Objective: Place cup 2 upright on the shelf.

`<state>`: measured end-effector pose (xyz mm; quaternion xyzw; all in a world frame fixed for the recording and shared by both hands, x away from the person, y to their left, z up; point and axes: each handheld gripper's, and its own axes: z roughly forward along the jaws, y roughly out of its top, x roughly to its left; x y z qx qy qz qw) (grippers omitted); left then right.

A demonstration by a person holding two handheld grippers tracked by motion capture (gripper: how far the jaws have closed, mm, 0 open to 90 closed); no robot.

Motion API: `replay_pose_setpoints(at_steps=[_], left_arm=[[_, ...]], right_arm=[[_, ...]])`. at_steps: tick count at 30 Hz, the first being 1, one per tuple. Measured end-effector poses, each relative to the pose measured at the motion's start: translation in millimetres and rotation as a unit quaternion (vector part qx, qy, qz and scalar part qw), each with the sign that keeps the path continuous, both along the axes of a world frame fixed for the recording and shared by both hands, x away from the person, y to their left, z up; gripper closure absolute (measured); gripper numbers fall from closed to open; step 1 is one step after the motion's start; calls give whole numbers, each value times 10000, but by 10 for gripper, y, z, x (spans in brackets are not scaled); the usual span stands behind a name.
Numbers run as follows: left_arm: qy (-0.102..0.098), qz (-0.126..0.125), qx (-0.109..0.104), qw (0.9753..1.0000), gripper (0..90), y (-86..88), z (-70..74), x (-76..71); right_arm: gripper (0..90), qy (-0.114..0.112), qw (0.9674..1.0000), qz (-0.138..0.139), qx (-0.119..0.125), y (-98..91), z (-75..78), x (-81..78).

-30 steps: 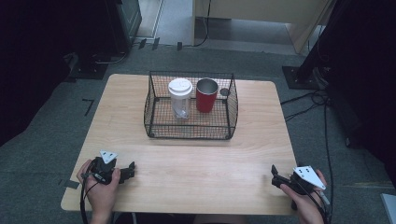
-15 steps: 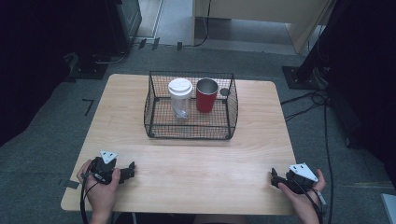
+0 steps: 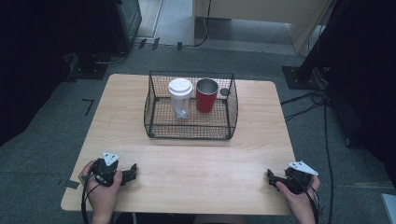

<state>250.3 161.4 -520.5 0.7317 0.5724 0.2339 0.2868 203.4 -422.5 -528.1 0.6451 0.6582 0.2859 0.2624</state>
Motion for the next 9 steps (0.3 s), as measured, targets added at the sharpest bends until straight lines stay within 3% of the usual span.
replay_pose_setpoints(at_steps=[9], left_arm=[[2,-14,-2,10000,0,0,0,1]], right_arm=[[0,2,10000,-17,-5,1,-1,7]])
